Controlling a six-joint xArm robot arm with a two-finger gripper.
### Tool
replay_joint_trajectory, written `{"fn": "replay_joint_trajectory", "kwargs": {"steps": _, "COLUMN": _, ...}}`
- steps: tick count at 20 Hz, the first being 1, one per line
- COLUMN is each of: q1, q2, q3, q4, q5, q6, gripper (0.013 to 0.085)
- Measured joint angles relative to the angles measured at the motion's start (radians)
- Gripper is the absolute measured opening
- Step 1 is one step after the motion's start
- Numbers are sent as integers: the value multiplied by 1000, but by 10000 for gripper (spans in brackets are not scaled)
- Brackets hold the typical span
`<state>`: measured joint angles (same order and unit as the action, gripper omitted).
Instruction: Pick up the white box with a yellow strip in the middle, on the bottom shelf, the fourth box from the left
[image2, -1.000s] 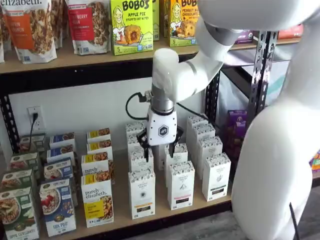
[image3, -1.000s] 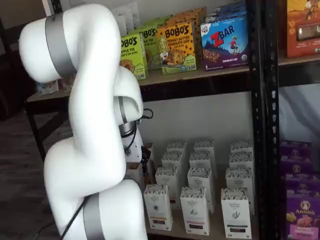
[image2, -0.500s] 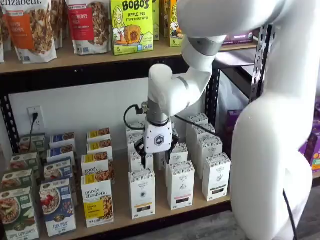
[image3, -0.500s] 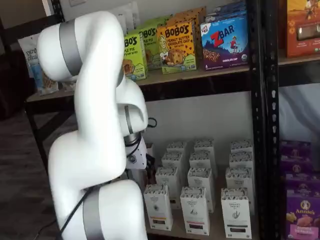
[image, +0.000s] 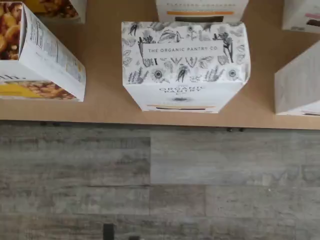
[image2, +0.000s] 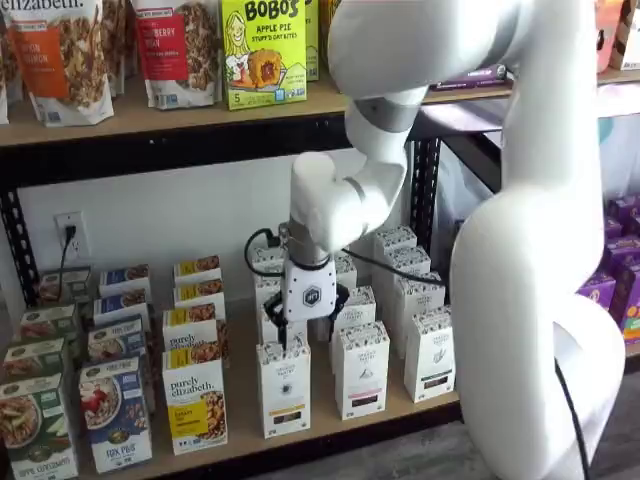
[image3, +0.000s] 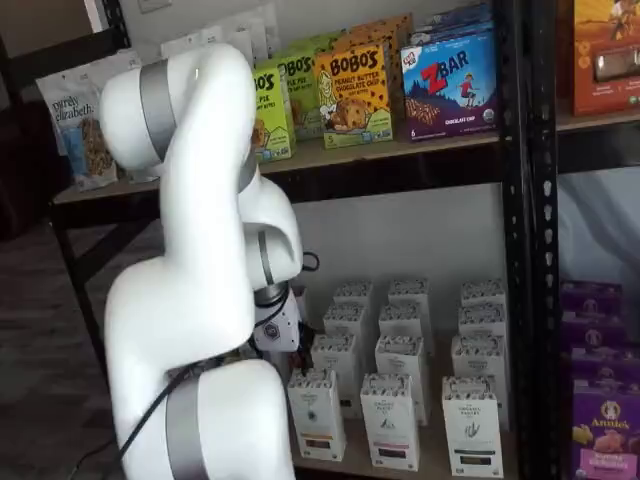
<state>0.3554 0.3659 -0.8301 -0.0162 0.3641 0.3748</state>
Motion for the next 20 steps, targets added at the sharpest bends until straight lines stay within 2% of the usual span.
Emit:
{"fn": "replay_joint_trajectory", "kwargs": {"steps": 9, "q1": -5, "q2": 149, "q3": -121, "q4": -17, "q5": -33, "q6": 11, "gripper": 850}}
{"fn": "replay_joint_trajectory", "kwargs": {"steps": 10, "q1": -6, "q2": 163, "q3": -134, "q4": -31, "q5": -35, "q6": 23, "gripper": 850}}
{"fn": "replay_joint_trajectory", "kwargs": {"steps": 12, "q1": -10, "q2": 191, "q3": -167, "q4": -92, "q5": -27, "q6": 77, "gripper": 850}}
{"fn": "replay_joint_trajectory", "kwargs": {"steps": 13, "q1": -12, "q2": 203, "q3": -179, "q4": -103, "q5": -28, "q6": 85, "gripper": 850}}
{"fn": "replay_joint_trajectory", "kwargs": {"steps": 17, "q1": -21, "q2": 249, "q3": -225, "q4": -106, "q5": -45, "q6": 79, "gripper": 850}}
{"fn": "replay_joint_trajectory", "kwargs": {"steps": 20, "q1": -28, "q2": 284, "q3": -267, "q4": -64, "q5": -30, "q6": 31, "gripper": 850}}
